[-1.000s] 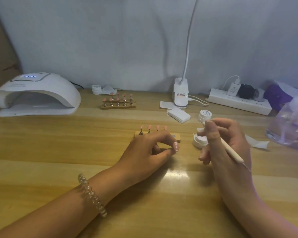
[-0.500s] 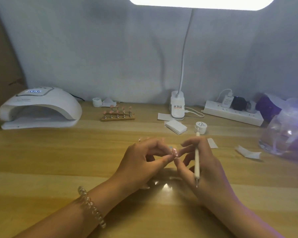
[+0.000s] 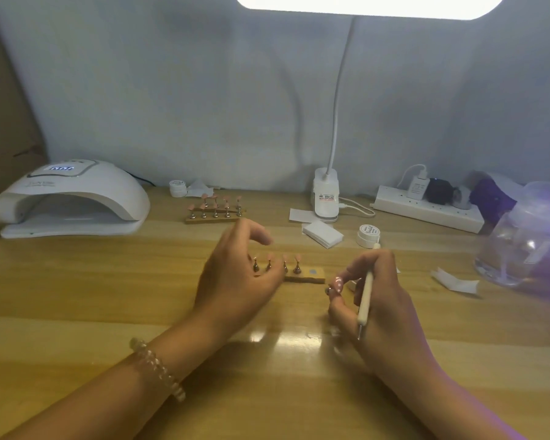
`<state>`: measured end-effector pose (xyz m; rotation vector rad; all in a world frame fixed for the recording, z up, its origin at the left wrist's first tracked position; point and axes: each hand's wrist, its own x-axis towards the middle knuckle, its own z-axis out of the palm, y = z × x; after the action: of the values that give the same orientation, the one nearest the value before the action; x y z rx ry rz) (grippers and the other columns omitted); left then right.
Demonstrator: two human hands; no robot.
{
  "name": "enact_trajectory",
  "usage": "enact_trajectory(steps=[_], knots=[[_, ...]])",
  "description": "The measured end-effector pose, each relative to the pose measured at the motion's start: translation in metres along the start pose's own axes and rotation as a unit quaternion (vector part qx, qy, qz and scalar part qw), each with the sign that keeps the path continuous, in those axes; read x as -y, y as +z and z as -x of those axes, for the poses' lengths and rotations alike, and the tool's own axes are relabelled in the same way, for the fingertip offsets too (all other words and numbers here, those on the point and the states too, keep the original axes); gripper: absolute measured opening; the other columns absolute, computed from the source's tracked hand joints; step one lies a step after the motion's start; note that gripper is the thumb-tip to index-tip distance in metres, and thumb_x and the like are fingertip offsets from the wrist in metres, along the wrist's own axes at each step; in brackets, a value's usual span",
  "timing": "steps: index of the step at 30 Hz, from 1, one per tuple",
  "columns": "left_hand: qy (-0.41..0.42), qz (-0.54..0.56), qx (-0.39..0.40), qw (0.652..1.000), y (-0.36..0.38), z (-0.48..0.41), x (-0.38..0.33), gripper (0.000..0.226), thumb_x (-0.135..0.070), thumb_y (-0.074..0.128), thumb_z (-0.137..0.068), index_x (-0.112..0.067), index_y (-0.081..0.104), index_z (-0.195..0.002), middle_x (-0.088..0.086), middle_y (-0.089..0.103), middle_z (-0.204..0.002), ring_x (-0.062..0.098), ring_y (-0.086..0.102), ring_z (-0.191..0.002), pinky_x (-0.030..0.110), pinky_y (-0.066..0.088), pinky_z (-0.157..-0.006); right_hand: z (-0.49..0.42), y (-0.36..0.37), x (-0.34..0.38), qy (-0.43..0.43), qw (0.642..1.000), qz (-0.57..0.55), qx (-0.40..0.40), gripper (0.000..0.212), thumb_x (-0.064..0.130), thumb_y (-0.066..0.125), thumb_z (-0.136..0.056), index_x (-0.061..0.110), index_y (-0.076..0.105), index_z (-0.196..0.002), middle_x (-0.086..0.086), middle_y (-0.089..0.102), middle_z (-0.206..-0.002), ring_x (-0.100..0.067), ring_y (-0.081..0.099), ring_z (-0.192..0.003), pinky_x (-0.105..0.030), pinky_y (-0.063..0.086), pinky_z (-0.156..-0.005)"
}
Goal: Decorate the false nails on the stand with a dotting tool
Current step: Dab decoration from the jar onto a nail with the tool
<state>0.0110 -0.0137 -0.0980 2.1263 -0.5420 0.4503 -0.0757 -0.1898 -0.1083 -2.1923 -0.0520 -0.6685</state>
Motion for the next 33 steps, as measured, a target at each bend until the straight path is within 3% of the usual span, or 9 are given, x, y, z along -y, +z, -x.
enact_trajectory(steps=[2, 4, 6, 10, 14, 18, 28, 33], knots=[[-0.049, -0.053, 0.035, 0.997, -0.009, -0.010, 0.010, 0.037, -0.033, 0.074, -0.081, -0.028, 0.051, -0.110, -0.017, 0.049, -0.100, 0.004, 0.044, -0.075, 0.024, 0.039, -0.068, 0.000, 0.000, 0.001, -0.003, 1.000, 0.020, 0.004, 0.039, 0.011, 0.069, -0.084, 0.027, 0.037, -0.100, 0.014, 0.062, -0.092, -0.005, 0.061, -0.079, -0.030, 0.050, -0.069], [-0.082, -0.105, 0.123, 0.983, -0.013, -0.014, 0.019, 0.047, -0.040, 0.075, -0.080, -0.029, 0.052, -0.120, -0.015, 0.050, -0.114, 0.009, 0.048, -0.094, 0.031, 0.045, -0.085, 0.001, 0.000, 0.003, -0.019, 0.999, 0.043, 0.011, 0.041, 0.011, 0.068, -0.083, 0.030, 0.034, -0.098, 0.016, 0.059, -0.089, -0.005, 0.060, -0.080, -0.030, 0.051, -0.068], [-0.079, -0.116, 0.169, 0.976, -0.012, -0.014, 0.023, 0.044, -0.043, 0.073, -0.080, -0.034, 0.057, -0.120, -0.015, 0.051, -0.114, 0.011, 0.050, -0.101, 0.035, 0.045, -0.093, 0.002, -0.001, 0.004, -0.043, 0.996, 0.071, 0.019, 0.045, 0.010, 0.066, -0.081, 0.033, 0.030, -0.096, 0.015, 0.058, -0.088, -0.007, 0.059, -0.080, -0.032, 0.050, -0.068], [-0.025, -0.068, 0.189, 0.979, -0.008, -0.010, 0.022, 0.019, -0.034, 0.074, -0.081, -0.038, 0.062, -0.095, -0.019, 0.055, -0.094, -0.002, 0.048, -0.077, 0.030, 0.038, -0.076, 0.001, -0.004, 0.003, -0.068, 0.990, 0.121, 0.005, 0.051, 0.006, 0.066, -0.078, 0.034, 0.028, -0.096, 0.013, 0.056, -0.089, -0.014, 0.057, -0.082, -0.037, 0.048, -0.074], [0.013, -0.003, 0.229, 0.973, -0.007, -0.006, 0.020, 0.020, -0.026, 0.076, -0.077, -0.036, 0.062, -0.087, -0.018, 0.056, -0.088, -0.006, 0.049, -0.071, 0.016, 0.034, -0.062, 0.000, -0.005, 0.001, -0.056, 0.991, 0.122, 0.011, 0.055, 0.007, 0.070, -0.079, 0.035, 0.026, -0.095, 0.012, 0.057, -0.093, -0.016, 0.059, -0.087, -0.038, 0.049, -0.076], [0.034, 0.016, 0.240, 0.970, -0.006, -0.005, 0.019, 0.019, -0.035, 0.068, -0.068, -0.038, 0.061, -0.085, -0.016, 0.058, -0.091, 0.000, 0.047, -0.072, 0.015, 0.037, -0.061, -0.001, -0.006, 0.000, -0.053, 0.991, 0.121, 0.016, 0.055, 0.007, 0.067, -0.080, 0.036, 0.023, -0.094, 0.011, 0.056, -0.094, -0.018, 0.058, -0.087, -0.040, 0.048, -0.077], [0.047, 0.019, 0.240, 0.969, -0.005, -0.004, 0.019, 0.019, -0.035, 0.067, -0.067, -0.036, 0.061, -0.085, -0.015, 0.057, -0.091, 0.000, 0.046, -0.072, 0.016, 0.036, -0.062, -0.002, -0.006, -0.002, -0.030, 0.990, 0.130, 0.036, 0.052, 0.012, 0.069, -0.083, 0.035, 0.024, -0.094, 0.011, 0.055, -0.096, -0.018, 0.058, -0.091, -0.044, 0.050, -0.081], [0.054, 0.015, 0.236, 0.970, -0.005, -0.004, 0.018, 0.018, -0.032, 0.069, -0.069, -0.035, 0.061, -0.085, -0.015, 0.057, -0.091, -0.001, 0.048, -0.075, 0.013, 0.035, -0.062, -0.001, -0.002, -0.001, -0.093, 0.979, 0.182, 0.005, 0.054, 0.009, 0.075, -0.071, 0.025, 0.032, -0.100, 0.008, 0.053, -0.093, -0.015, 0.051, -0.087, -0.039, 0.040, -0.076]])
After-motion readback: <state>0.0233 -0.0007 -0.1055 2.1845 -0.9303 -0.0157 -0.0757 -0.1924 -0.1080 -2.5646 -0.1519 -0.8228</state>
